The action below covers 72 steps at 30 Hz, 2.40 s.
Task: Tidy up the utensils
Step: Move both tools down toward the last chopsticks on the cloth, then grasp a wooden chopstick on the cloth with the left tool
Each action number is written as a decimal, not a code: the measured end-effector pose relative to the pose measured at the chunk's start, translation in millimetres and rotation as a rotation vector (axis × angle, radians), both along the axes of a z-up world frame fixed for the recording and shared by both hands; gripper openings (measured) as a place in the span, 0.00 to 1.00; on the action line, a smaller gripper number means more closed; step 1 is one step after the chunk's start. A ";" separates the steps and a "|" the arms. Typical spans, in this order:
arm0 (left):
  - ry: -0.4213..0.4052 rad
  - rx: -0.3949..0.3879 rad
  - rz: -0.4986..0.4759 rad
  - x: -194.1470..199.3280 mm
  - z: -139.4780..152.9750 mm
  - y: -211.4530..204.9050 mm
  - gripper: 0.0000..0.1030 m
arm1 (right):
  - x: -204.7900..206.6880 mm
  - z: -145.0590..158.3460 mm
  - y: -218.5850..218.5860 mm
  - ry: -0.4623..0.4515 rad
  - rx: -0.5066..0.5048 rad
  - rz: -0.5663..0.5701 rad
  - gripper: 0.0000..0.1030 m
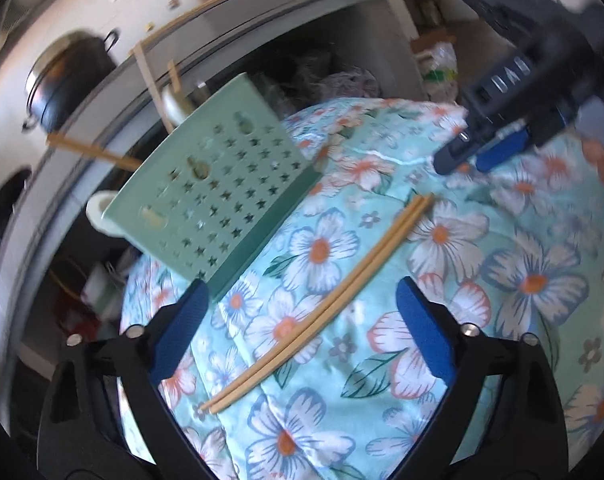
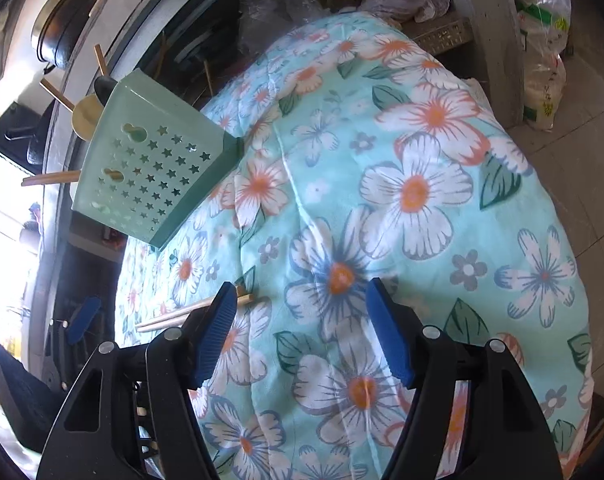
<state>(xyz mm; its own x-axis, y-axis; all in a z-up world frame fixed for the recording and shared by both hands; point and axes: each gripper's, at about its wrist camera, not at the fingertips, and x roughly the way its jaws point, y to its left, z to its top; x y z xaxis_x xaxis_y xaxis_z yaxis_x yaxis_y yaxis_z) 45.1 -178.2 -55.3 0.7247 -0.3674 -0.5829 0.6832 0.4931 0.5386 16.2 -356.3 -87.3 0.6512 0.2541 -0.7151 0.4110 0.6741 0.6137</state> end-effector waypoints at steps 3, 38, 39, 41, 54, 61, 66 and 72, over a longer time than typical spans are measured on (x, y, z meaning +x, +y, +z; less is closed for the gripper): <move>-0.056 0.097 -0.050 -7.2 -14.7 -13.6 0.60 | -0.1 -0.3 -1.2 -0.004 0.003 0.005 0.64; 0.069 0.268 -0.212 -52.7 -15.8 -15.0 0.36 | -4.2 -3.1 -2.6 -0.025 0.015 0.010 0.64; 0.060 0.270 -0.221 -53.4 -17.6 -18.8 0.36 | -4.6 -2.9 -2.5 -0.024 0.014 0.010 0.64; 0.042 0.275 -0.235 -52.9 -20.6 -29.6 0.36 | -5.0 -2.4 -2.1 -0.023 0.013 0.011 0.64; 0.028 0.311 -0.289 -51.5 -41.7 -53.0 0.13 | -6.6 -2.8 -3.2 -0.030 0.023 0.008 0.64; 0.033 0.307 -0.286 -52.8 -42.6 -53.9 0.13 | -7.5 -3.5 -4.8 -0.040 0.036 0.002 0.64; 0.025 0.307 -0.280 -53.5 -43.1 -53.1 0.13 | -8.2 -4.6 -6.5 -0.045 0.044 0.002 0.64; 0.025 0.306 -0.274 -54.3 -43.0 -52.9 0.13 | -8.7 -5.0 -7.3 -0.047 0.051 -0.002 0.64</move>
<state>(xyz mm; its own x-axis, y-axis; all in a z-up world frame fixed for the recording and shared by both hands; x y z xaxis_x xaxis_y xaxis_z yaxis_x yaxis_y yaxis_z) -9.2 -231.1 -98.3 0.6085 -0.3518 -0.7114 0.7817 0.1114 0.6136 7.5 -363.6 -92.3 0.6843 0.2880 -0.6700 0.3824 0.6406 0.6659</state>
